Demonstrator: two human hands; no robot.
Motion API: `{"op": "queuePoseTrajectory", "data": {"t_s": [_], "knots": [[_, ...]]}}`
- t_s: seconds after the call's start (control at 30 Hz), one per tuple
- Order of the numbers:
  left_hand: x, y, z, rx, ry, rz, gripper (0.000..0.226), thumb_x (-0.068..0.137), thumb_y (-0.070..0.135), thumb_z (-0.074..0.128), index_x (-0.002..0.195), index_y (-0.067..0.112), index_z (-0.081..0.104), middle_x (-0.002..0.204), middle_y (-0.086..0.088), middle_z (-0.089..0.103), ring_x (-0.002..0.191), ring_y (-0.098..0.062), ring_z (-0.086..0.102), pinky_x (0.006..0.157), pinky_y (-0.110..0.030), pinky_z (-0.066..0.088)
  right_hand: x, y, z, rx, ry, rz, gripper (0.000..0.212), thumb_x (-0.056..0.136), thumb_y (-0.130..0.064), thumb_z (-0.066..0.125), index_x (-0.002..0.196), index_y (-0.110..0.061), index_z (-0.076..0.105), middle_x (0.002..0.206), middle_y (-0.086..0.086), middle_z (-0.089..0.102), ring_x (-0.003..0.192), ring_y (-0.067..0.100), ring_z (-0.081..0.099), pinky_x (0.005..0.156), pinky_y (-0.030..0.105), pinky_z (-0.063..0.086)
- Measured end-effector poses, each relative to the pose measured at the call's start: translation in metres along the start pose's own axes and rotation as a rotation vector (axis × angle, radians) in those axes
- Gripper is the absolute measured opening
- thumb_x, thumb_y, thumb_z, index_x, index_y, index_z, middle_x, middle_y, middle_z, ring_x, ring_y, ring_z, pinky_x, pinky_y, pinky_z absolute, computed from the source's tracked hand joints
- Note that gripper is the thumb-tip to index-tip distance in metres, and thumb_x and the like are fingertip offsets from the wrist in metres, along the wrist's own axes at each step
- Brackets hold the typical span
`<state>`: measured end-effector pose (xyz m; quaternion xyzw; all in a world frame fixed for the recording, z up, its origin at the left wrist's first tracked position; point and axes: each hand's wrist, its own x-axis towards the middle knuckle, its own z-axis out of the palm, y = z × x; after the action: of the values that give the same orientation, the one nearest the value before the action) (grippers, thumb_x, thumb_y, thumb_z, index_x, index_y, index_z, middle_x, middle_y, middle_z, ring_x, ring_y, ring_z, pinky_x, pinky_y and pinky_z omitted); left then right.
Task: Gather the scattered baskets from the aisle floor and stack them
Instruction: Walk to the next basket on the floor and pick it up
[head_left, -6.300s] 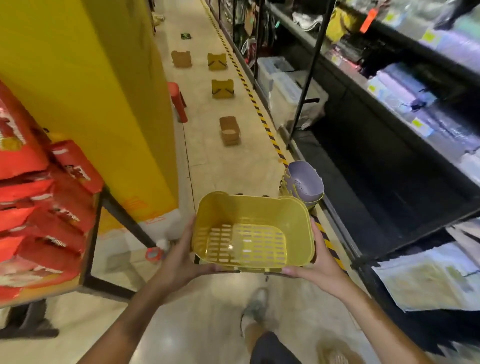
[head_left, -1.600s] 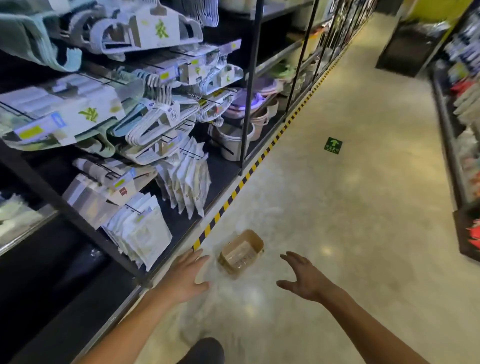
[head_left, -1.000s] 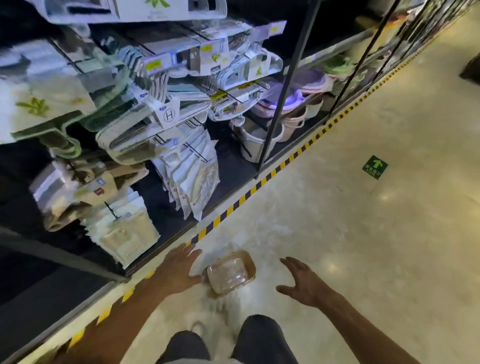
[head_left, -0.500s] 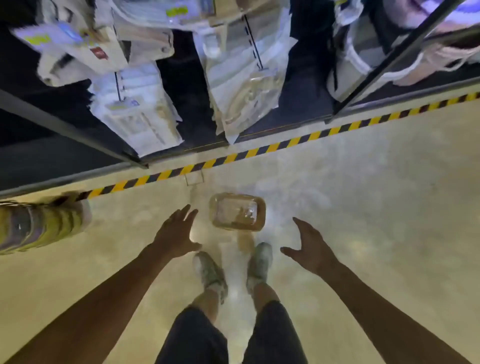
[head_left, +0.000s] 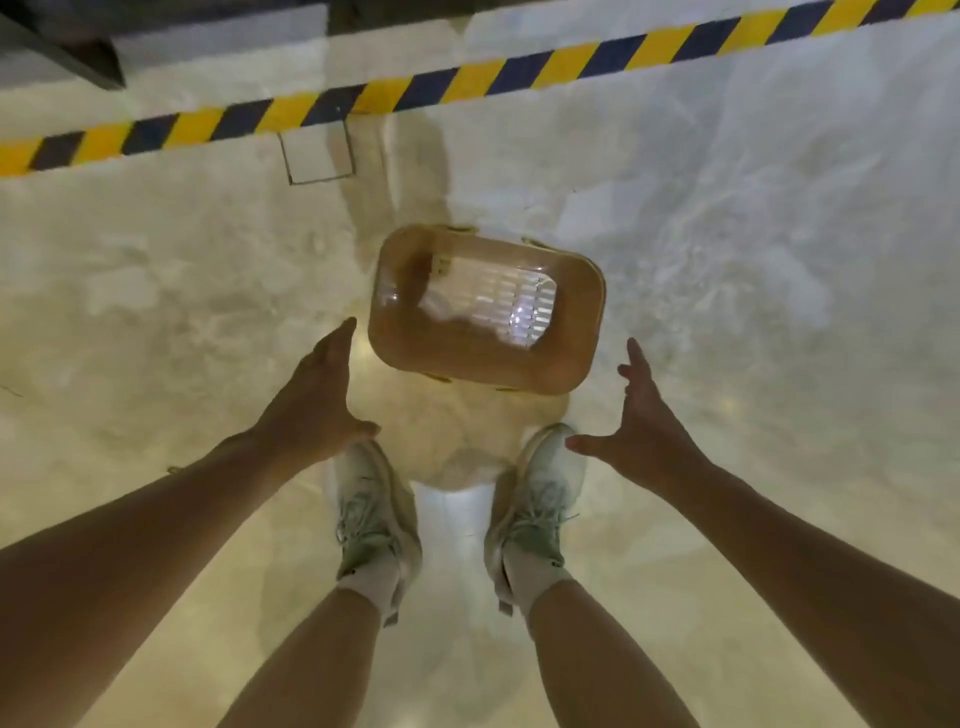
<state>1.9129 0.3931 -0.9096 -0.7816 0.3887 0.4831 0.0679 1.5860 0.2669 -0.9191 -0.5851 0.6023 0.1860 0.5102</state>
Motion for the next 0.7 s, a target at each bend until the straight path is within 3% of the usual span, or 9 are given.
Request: {"op": "queuePoseTrajectory", "data": {"t_s": [0.07, 0.17, 0.2, 0.27, 0.3, 0.37, 0.47, 0.57, 0.7], "knots": [[0.035, -0.011, 0.019, -0.089, 0.029, -0.010, 0.137, 0.068, 0.019, 0.094, 0.163, 0.020, -0.005, 0.170, -0.004, 0.011, 0.153, -0.027, 0.024, 0.118, -0.041, 0.031, 0.033, 0.013, 0.017, 0.085, 0.008, 0.027, 0.148, 0.067, -0.023, 0.096, 0.158, -0.033, -0.020, 0.167, 0.001, 0.019, 0.148, 0.024, 0.032, 0.105, 0.034, 0.042], [0.073, -0.023, 0.040, -0.247, 0.043, 0.017, 0.145, 0.065, 0.015, 0.096, 0.162, 0.030, -0.011, 0.168, 0.003, 0.021, 0.148, -0.025, 0.036, 0.116, -0.046, 0.038, 0.067, 0.022, 0.036, 0.172, 0.013, 0.016, 0.152, 0.064, -0.009, 0.096, 0.157, -0.033, -0.022, 0.162, -0.008, 0.028, 0.131, 0.010, 0.046, 0.079, 0.016, 0.046], [0.081, -0.024, 0.046, -0.302, 0.059, 0.040, 0.145, 0.064, 0.014, 0.096, 0.161, 0.035, -0.010, 0.163, 0.007, 0.030, 0.144, -0.024, 0.042, 0.113, -0.047, 0.042, 0.075, 0.023, 0.041, 0.182, 0.027, -0.019, 0.152, 0.063, -0.006, 0.095, 0.158, -0.032, -0.020, 0.155, -0.019, 0.037, 0.121, 0.002, 0.053, 0.072, 0.012, 0.046], [0.089, -0.023, 0.054, -0.411, 0.119, 0.082, 0.140, 0.060, 0.018, 0.095, 0.157, 0.046, -0.002, 0.140, 0.026, 0.052, 0.127, -0.020, 0.056, 0.100, -0.043, 0.052, 0.085, 0.024, 0.050, 0.210, 0.079, -0.073, 0.146, 0.060, -0.004, 0.094, 0.158, -0.034, -0.010, 0.121, -0.050, 0.050, 0.091, -0.016, 0.063, 0.062, 0.009, 0.048], [0.089, -0.022, 0.055, -0.458, 0.144, 0.094, 0.135, 0.058, 0.021, 0.093, 0.154, 0.051, 0.003, 0.124, 0.037, 0.056, 0.119, -0.017, 0.061, 0.094, -0.040, 0.054, 0.085, 0.020, 0.052, 0.227, 0.109, -0.070, 0.141, 0.059, -0.006, 0.093, 0.157, -0.038, -0.004, 0.106, -0.056, 0.051, 0.082, -0.020, 0.062, 0.058, 0.013, 0.049], [0.084, -0.020, 0.052, -0.530, 0.175, 0.105, 0.123, 0.056, 0.020, 0.088, 0.148, 0.056, 0.014, 0.106, 0.045, 0.059, 0.106, -0.006, 0.065, 0.092, -0.037, 0.056, 0.078, 0.009, 0.052, 0.267, 0.154, -0.055, 0.132, 0.057, -0.010, 0.092, 0.152, -0.043, 0.008, 0.096, -0.054, 0.053, 0.080, -0.024, 0.060, 0.059, 0.022, 0.049], [0.061, -0.019, 0.031, -0.536, 0.186, 0.120, 0.122, 0.066, 0.002, 0.087, 0.151, 0.052, 0.016, 0.105, 0.047, 0.059, 0.098, 0.012, 0.066, 0.085, -0.026, 0.058, 0.055, -0.012, 0.039, 0.275, 0.154, -0.104, 0.126, 0.055, -0.009, 0.094, 0.148, -0.044, 0.017, 0.102, -0.051, 0.055, 0.088, -0.023, 0.060, 0.060, 0.022, 0.051], [0.018, -0.011, -0.010, -0.554, 0.210, 0.148, 0.117, 0.072, -0.004, 0.084, 0.153, 0.049, 0.018, 0.110, 0.043, 0.062, 0.102, 0.010, 0.066, 0.080, -0.014, 0.054, 0.016, -0.042, 0.010, 0.236, 0.131, -0.201, 0.129, 0.057, -0.003, 0.094, 0.151, -0.041, 0.014, 0.110, -0.046, 0.055, 0.095, -0.012, 0.065, 0.067, 0.030, 0.060], [-0.063, 0.015, -0.077, -0.593, 0.355, 0.256, 0.105, 0.072, 0.005, 0.090, 0.152, 0.040, 0.032, 0.119, 0.036, 0.064, 0.102, 0.004, 0.069, 0.079, -0.014, 0.056, -0.052, -0.095, -0.039, 0.219, 0.137, -0.277, 0.123, 0.066, -0.004, 0.091, 0.142, -0.062, 0.015, 0.109, -0.052, 0.055, 0.093, -0.023, 0.061, 0.053, 0.006, 0.051]]}}
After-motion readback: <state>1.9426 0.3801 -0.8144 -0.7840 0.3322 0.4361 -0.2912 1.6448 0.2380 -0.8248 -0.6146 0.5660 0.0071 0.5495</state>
